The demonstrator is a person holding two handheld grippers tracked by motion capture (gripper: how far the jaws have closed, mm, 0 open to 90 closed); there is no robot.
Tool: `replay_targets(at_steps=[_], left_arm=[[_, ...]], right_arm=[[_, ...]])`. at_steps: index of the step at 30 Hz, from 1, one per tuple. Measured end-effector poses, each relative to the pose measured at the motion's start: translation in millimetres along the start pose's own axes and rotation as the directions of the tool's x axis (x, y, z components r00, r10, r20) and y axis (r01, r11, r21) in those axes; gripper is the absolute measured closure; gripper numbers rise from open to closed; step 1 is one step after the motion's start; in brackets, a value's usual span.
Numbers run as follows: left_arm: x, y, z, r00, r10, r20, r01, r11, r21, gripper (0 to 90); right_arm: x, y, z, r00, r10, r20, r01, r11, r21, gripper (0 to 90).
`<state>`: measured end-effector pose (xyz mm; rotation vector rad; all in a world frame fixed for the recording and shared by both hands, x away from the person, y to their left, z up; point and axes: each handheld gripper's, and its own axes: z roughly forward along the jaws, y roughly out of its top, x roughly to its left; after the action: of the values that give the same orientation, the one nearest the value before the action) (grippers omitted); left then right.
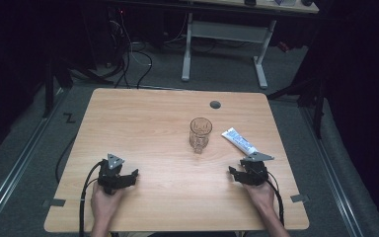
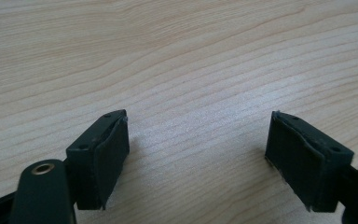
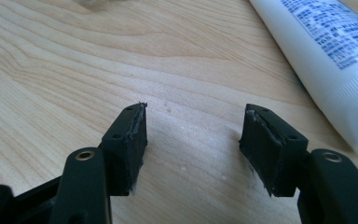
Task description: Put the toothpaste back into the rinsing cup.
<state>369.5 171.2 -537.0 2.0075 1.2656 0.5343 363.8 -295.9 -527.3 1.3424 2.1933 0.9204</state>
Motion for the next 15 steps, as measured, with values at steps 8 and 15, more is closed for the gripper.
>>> replay_targets(at_steps=[8, 15], left_arm=[[0.1, 0.0, -0.1, 1.0000, 0.001, 0.000, -0.001, 1.0000, 0.001, 21.5], [0.1, 0.0, 0.0, 1.0000, 0.001, 0.000, -0.001, 1.0000, 0.000, 21.5]], right_arm=[[-2.8, -6.5, -14.7, 0.9994, 0.034, 0.000, -0.034, 0.999, -0.042, 43.0], [-6.8, -11.2, -24.4, 0.9980, 0.064, -0.007, -0.064, 0.996, -0.064, 45.8]])
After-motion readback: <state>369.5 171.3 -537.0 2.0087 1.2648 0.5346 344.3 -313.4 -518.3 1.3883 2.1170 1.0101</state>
